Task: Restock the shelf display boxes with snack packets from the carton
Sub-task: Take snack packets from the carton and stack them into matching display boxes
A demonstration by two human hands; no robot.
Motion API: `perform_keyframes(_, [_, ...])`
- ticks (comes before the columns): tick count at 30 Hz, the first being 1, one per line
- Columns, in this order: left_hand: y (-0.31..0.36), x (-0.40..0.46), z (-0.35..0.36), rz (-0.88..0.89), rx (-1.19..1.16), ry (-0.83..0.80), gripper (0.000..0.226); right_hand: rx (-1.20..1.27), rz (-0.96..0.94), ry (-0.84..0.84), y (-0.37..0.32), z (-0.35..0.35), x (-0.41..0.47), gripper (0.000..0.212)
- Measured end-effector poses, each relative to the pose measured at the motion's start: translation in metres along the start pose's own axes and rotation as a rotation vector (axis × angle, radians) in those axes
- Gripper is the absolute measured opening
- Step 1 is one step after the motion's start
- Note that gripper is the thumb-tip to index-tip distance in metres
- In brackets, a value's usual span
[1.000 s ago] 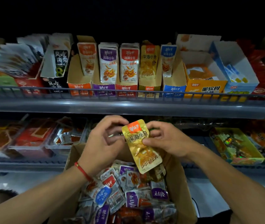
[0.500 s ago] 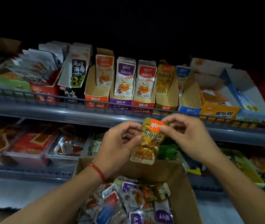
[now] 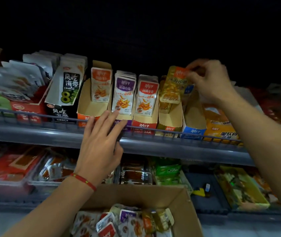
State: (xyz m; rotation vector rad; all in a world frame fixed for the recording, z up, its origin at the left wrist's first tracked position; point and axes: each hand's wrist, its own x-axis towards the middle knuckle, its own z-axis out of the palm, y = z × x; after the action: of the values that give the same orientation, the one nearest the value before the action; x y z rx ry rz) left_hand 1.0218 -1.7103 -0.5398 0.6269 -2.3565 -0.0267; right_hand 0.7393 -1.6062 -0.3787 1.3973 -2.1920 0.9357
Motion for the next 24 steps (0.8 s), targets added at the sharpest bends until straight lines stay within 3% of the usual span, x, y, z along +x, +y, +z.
perform_keyframes(10, [0.000, 0.004, -0.001, -0.023, -0.006, -0.023, 0.073, 0.110, 0.108, -0.154, 0.025, 0.060, 0.003, 0.021])
perform_keyframes(24, [-0.001, 0.001, 0.001, -0.019, -0.041, -0.012, 0.076, -0.216, 0.007, -0.062, 0.044, 0.078, 0.022, 0.032])
